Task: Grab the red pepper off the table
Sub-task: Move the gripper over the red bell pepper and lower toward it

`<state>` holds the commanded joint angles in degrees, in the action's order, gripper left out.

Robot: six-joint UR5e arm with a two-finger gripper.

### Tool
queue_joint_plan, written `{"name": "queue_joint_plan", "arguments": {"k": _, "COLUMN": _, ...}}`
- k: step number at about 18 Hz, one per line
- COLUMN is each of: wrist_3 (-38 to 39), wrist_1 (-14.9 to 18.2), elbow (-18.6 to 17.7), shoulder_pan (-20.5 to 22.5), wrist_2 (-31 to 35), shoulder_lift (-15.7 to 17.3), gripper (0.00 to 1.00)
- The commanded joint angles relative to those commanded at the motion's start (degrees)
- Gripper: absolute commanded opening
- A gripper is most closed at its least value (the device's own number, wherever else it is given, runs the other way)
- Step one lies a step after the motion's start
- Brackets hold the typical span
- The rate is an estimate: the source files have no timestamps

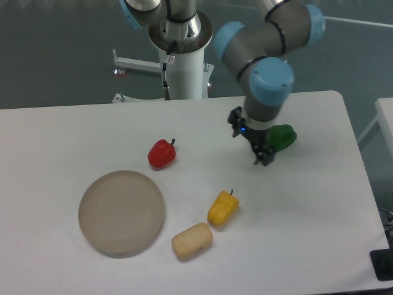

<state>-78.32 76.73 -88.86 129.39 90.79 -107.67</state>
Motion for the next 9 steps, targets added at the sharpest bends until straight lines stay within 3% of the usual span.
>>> {"name": "queue_joint_plan", "arguments": {"k": 6, "wrist_3": 12.2, "wrist_1": -0.4, "elbow": -4.2, "shoulder_pan": -6.4, "wrist_2": 0.0, "shoulder_lift": 0.4, "gripper": 1.00}}
{"name": "queue_joint_plan", "arguments": {"k": 9, "wrist_3": 16.3, "wrist_1": -4.7, "elbow": -8.1, "shoulder_pan": -9.8, "wrist_2": 0.1, "shoulder_lift": 0.3, "gripper": 1.00}}
